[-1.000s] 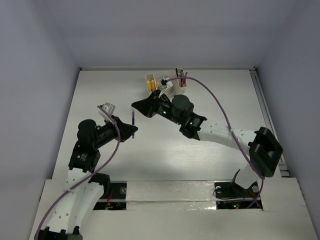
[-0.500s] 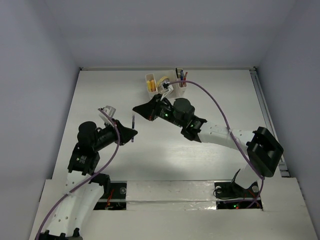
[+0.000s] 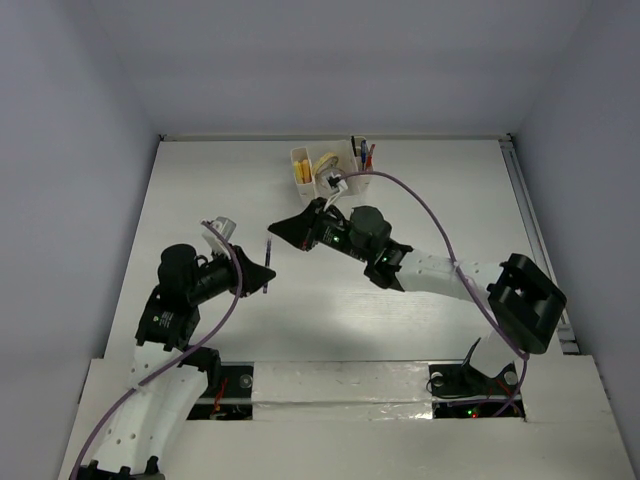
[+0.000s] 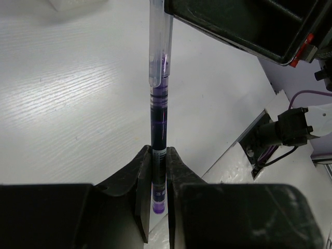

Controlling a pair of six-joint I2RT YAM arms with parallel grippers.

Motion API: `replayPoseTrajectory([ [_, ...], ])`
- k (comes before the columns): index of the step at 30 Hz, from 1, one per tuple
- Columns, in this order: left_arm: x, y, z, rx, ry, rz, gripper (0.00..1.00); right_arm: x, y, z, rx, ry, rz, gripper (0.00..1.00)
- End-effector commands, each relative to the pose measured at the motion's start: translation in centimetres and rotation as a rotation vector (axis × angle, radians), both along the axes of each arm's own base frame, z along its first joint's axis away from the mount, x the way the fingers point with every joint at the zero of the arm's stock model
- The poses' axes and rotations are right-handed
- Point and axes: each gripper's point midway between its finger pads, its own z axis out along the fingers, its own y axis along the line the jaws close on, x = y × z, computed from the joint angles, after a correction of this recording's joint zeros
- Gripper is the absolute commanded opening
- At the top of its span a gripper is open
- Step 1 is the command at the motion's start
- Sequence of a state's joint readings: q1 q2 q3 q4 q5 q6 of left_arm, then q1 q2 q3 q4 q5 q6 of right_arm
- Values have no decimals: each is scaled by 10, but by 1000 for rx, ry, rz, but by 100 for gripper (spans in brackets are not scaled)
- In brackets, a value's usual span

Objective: Sort the stationery into containers
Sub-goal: Close the pen cap on the pen.

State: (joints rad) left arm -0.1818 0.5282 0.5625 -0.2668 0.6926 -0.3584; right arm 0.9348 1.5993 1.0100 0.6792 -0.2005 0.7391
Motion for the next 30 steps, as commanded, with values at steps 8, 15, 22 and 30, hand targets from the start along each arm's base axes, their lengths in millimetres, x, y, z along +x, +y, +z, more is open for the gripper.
replayPoseTrajectory([
  [8, 38, 15, 69, -27, -318, 126, 0, -124, 19, -128, -299, 197, 367, 0],
  [15, 39, 17, 70, -25, -324, 130, 0, -136, 13, -149, -352, 221, 382, 0],
  [22, 42, 23, 69, -21, -322, 148, 0, -158, 3, -162, -412, 219, 411, 0],
  [30, 42, 22, 68, -28, -313, 140, 0, -175, 8, -160, -437, 198, 455, 0],
])
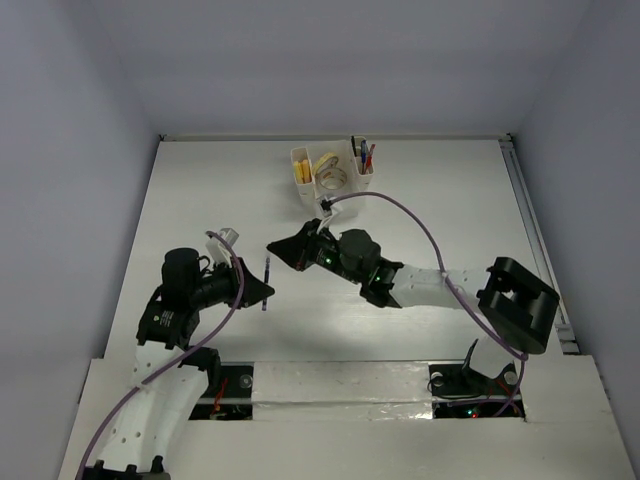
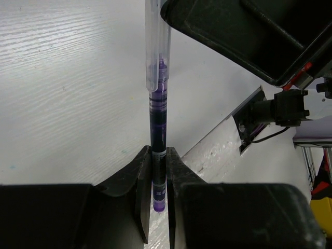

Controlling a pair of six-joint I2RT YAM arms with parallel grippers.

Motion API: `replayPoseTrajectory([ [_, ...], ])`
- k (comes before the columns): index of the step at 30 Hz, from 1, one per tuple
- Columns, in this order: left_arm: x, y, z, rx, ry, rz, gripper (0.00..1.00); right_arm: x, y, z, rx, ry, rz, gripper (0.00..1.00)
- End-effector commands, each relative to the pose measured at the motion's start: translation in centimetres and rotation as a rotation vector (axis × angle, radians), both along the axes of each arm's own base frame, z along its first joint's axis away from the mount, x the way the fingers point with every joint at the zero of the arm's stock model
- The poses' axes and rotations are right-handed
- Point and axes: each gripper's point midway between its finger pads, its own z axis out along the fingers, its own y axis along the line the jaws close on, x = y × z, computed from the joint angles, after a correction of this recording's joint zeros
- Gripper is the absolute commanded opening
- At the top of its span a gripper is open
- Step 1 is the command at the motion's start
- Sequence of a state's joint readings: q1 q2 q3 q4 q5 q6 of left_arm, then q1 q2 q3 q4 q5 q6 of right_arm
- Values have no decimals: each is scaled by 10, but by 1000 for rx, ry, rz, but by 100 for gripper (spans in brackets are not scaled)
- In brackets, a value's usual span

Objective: Sort the stationery into containers
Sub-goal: Close the pen cap on the pen.

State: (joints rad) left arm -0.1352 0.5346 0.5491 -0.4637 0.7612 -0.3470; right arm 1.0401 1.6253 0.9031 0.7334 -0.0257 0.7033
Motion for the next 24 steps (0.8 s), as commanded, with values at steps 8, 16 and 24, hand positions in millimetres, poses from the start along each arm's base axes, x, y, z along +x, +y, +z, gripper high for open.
replayPoseTrajectory([
  [8, 70, 20, 102, -25, -520, 178, 0, -149, -13, -113, -425, 182, 466, 0],
  [16, 71, 22, 102, -26, -519, 184, 0, -143, -24, -103, -408, 170, 404, 0],
  [24, 70, 17, 98, -38, -503, 152, 0, -93, -51, -55, -370, 63, 219, 7],
])
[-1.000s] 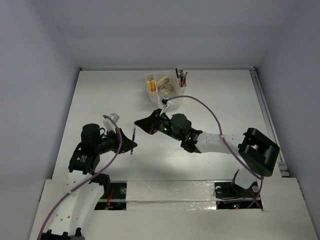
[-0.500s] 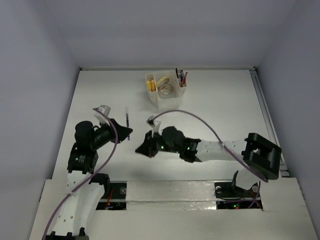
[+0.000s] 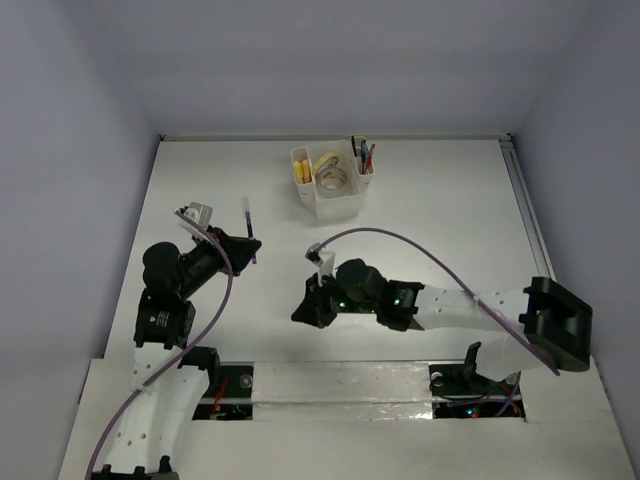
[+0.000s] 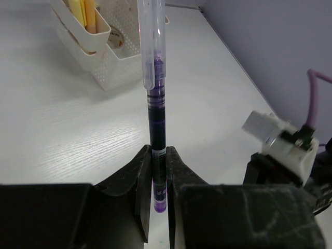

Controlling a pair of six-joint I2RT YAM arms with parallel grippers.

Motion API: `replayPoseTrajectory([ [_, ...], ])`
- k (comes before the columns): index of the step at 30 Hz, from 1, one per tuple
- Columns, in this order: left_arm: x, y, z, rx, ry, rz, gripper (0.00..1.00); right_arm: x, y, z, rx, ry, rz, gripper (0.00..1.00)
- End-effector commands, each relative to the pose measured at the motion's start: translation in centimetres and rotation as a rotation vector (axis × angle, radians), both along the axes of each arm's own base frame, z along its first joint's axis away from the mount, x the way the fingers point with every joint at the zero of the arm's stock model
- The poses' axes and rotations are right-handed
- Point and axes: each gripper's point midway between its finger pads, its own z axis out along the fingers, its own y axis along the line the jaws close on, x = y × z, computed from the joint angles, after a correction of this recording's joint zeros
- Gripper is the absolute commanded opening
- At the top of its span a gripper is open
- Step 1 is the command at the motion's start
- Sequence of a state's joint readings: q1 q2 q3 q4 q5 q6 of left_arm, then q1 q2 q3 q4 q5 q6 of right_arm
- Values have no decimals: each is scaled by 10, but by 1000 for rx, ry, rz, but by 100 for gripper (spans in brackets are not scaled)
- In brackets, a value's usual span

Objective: Sort the stationery into containers
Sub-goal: Close the pen cap on the pen, then place the pen in the storage box.

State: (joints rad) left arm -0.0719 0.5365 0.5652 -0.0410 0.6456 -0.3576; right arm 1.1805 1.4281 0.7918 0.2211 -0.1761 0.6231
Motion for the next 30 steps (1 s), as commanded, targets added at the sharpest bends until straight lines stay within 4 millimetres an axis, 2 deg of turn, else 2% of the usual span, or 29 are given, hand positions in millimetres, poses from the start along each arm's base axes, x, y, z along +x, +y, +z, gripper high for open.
replayPoseTrajectory([
  [1, 2, -4, 20, -15, -68, -30, 0, 43, -21, 47, 74, -116, -110, 11],
  [3, -2, -9, 22, -26, -77, -69, 0, 57, -32, 69, 130, -146, -112, 24],
  [4, -3, -12, 19, -31, -67, -87, 0, 74, -43, 91, 185, -181, -147, 38],
  [5, -7, -16, 20, -42, -68, -123, 0, 77, -46, 106, 225, -210, -129, 47],
  [6, -7, -19, 18, -48, -57, -141, 0, 83, -48, 121, 260, -243, -129, 62],
  [7, -8, -21, 16, -53, -51, -160, 0, 87, -49, 132, 279, -265, -123, 68],
  [8, -10, -23, 14, -58, -42, -181, 0, 93, -46, 152, 311, -296, -101, 72],
  [9, -13, -27, 15, -69, -46, -213, 0, 95, -41, 161, 324, -330, -83, 78],
  [10, -14, -28, 15, -74, -43, -220, 0, 100, -38, 169, 330, -343, -79, 79],
  [11, -15, -28, 14, -75, -42, -225, 0, 104, -30, 167, 322, -339, -56, 80],
  [12, -15, -28, 16, -76, -49, -226, 0, 107, -25, 189, 356, -374, -52, 83],
  [13, -16, -29, 16, -78, -49, -228, 0, 113, -23, 195, 365, -388, -53, 85],
  [17, -20, -32, 16, -93, -48, -262, 0, 120, -4, 206, 391, -383, 15, 88],
  [18, -21, -33, 16, -95, -49, -271, 0, 123, 1, 201, 388, -368, 21, 89],
  [21, -24, -36, 17, -97, -54, -286, 0, 127, 9, 207, 399, -366, 35, 88],
  [22, -24, -36, 18, -97, -57, -289, 0, 129, 13, 201, 391, -355, 39, 87],
  [23, -27, -38, 19, -98, -62, -301, 0, 128, 16, 206, 402, -357, 57, 86],
  [27, -28, -39, 19, -100, -60, -309, 0, 131, 27, 203, 400, -325, 83, 78],
  [28, -27, -39, 18, -101, -56, -309, 0, 131, 28, 204, 408, -323, 89, 72],
  [30, -29, -41, 17, -101, -51, -320, 0, 133, 32, 203, 414, -317, 94, 67],
])
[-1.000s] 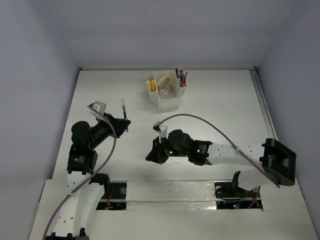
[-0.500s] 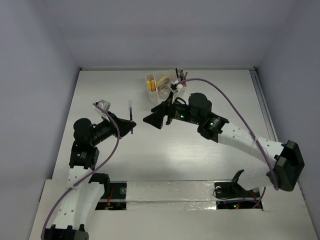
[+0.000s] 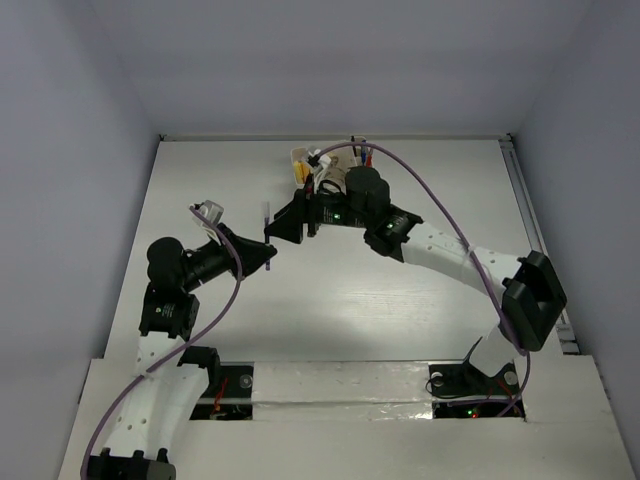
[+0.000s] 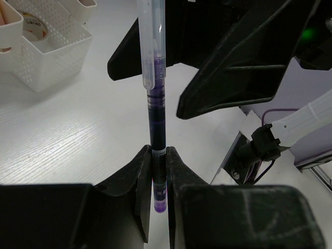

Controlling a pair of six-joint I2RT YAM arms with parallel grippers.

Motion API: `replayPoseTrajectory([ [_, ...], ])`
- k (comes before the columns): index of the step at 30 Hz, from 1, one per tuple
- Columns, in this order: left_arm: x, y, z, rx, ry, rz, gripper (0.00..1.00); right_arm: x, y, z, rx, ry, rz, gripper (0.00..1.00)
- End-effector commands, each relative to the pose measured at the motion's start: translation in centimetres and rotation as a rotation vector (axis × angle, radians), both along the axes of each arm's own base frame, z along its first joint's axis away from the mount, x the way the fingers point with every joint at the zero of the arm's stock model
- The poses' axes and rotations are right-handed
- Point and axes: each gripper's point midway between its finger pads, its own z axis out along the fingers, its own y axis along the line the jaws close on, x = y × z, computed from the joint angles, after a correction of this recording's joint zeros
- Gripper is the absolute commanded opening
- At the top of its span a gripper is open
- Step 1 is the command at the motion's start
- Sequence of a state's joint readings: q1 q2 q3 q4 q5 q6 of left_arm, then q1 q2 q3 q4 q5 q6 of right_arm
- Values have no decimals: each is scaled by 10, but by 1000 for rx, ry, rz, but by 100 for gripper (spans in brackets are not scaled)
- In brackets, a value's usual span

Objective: Sort the stationery into containers
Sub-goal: Place the pen in the storage box.

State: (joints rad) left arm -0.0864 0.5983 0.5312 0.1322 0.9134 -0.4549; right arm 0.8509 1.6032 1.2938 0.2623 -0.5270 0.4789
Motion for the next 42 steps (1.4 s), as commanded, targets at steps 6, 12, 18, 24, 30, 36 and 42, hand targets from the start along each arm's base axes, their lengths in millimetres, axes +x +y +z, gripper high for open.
replayPoseTrajectory([
  [6, -6, -7, 4, -7, -37, -55, 0, -1, 14, 35, 94, -39, 75, 48],
  [12, -4, -6, 4, -5, -35, -40, 0, 1, 15, 31, 88, -20, 66, 14],
  [18, 2, 0, 6, 10, -47, 17, 31, 23, 3, 37, 93, -32, -79, 0],
  [24, 2, 1, 6, 14, -52, 33, 50, 98, -63, 43, 120, -7, -372, 0],
  [30, 1, 3, 10, 17, -68, 42, 52, 171, -151, 46, 80, -47, -733, 0],
  [36, 0, 3, 11, 17, -77, 46, 55, 237, -234, 44, -65, -196, -1110, 0],
  [42, -1, 4, 12, 17, -83, 50, 60, 284, -257, 36, -189, -280, -1215, 0],
])
